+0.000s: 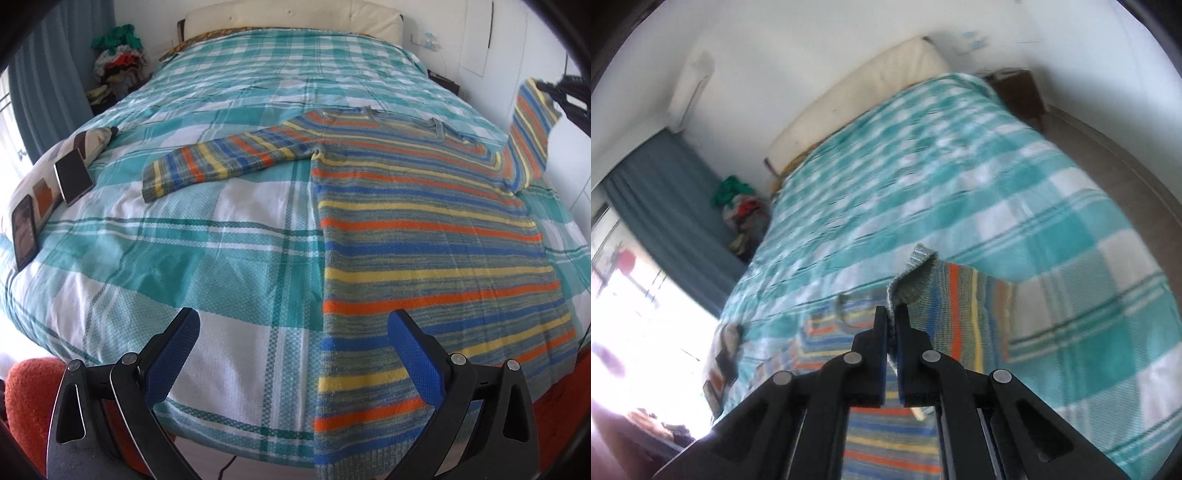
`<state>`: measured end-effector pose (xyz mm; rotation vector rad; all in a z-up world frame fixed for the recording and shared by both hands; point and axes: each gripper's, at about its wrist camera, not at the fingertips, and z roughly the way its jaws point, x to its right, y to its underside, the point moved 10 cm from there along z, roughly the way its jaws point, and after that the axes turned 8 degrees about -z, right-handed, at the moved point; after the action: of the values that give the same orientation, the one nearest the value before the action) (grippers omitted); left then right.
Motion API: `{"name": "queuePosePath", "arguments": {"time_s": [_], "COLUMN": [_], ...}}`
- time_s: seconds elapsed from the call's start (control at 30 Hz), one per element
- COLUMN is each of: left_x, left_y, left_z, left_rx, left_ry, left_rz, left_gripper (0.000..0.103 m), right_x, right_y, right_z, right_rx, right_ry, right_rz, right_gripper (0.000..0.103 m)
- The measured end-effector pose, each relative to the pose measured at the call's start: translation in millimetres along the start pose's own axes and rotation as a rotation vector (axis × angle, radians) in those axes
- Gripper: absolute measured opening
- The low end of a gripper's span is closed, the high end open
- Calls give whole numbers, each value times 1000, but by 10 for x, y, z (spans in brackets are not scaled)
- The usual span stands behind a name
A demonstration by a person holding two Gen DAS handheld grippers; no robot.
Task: Fold small clothes
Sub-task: 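Grasp a sleeve cuff with the right gripper and fold it across the body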
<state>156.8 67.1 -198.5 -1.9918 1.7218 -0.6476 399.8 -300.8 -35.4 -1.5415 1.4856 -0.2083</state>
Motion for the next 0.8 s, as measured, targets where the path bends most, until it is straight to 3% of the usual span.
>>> {"name": "queuePosePath", "arguments": {"time_s": [0.1, 0.17, 0.2, 0.27, 0.37, 0.47, 0.63, 0.7, 0.73, 0.8], "left_x": [-85, -139, -169, -229, -283, -276, -187, -161, -158, -161], "left_y": [30, 49, 54, 51, 46, 45, 79, 86, 87, 91], "left_z": [9, 26, 28, 24, 60, 108, 129, 148, 151, 151], "left_rx": [-4, -9, -8, -2, -13, -24, -24, -26, -25, -20], "left_ry": [1, -4, -8, -14, -10, -7, -19, -26, -30, -35], "left_rz": [-19, -29, -31, -40, -70, -78, -42, -26, -19, -12], "left_gripper": [102, 102, 102, 102, 102, 102, 102, 102, 102, 102], "right_x": [-529, -631, -620, -561, -256, 91, 619, 1060, 1242, 1382], "right_y": [42, 182, 267, 297, 270, 398, 1155, 1417, 1454, 1358], "right_z": [554, 880, 958, 976, 888, 960, 1266, 1301, 1249, 1083], "right_rx": [-58, -131, -153, -144, -144, -243, -428, -502, -495, -428], "right_ry": [-86, -135, -133, -108, -31, 74, 136, 303, 344, 369], "right_rz": [-85, -66, -62, -91, -77, -101, -103, -122, -101, -52], "right_gripper": [7, 31, 58, 61, 56, 37, 32, 25, 1, 0]}}
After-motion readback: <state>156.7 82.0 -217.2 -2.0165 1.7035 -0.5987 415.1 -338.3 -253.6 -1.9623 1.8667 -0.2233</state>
